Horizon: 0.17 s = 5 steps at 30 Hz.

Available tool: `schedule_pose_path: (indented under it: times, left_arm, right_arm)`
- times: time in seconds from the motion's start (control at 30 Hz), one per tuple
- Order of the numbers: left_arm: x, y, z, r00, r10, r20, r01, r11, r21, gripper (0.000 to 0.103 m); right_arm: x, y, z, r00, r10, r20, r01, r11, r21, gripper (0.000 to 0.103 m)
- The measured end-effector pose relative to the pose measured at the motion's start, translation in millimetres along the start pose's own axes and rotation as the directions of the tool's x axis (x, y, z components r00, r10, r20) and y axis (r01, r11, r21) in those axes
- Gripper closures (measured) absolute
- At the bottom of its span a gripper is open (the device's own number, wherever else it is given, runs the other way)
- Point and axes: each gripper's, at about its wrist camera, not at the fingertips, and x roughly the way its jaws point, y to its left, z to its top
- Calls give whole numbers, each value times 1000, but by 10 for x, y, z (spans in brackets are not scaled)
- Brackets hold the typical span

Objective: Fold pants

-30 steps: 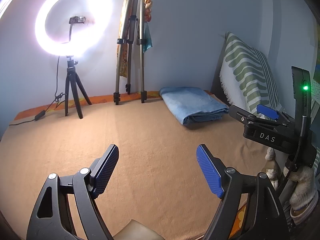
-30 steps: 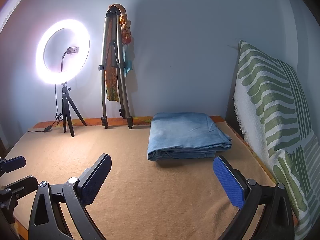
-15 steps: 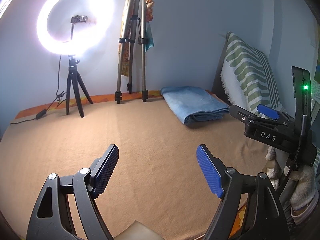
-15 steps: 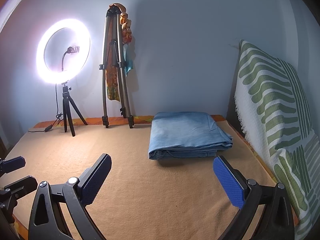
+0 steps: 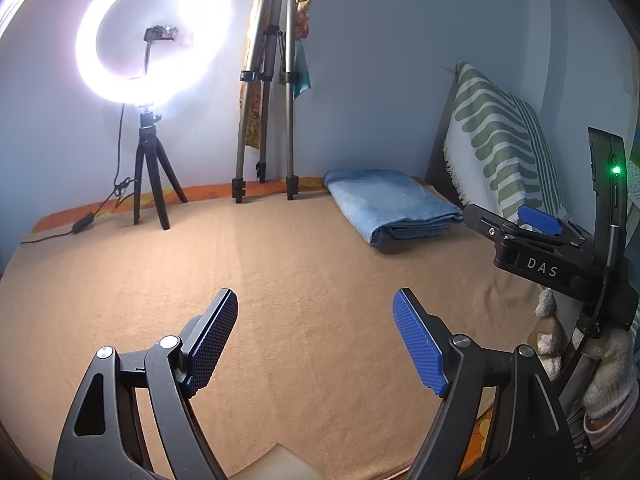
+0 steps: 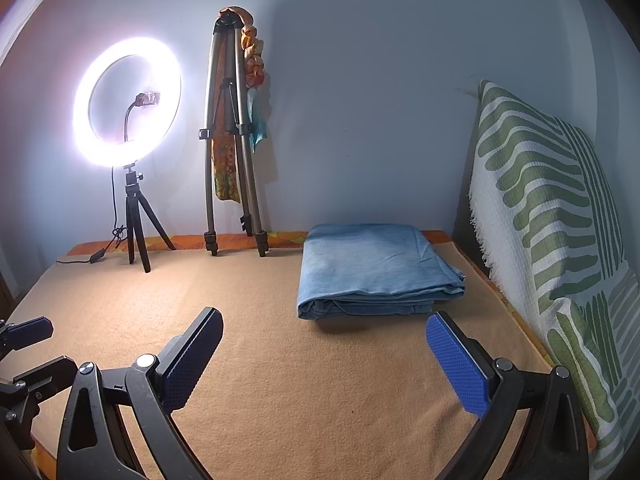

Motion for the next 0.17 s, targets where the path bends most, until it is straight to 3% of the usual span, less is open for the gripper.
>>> schedule_pose_path:
  times: [0.17]
  left_arm:
    - [3, 10, -11, 1000, 12, -2, -12, 1000, -5, 23]
  right_arm:
    - [-3, 3, -1, 1000, -1, 0, 1, 1000, -1, 0]
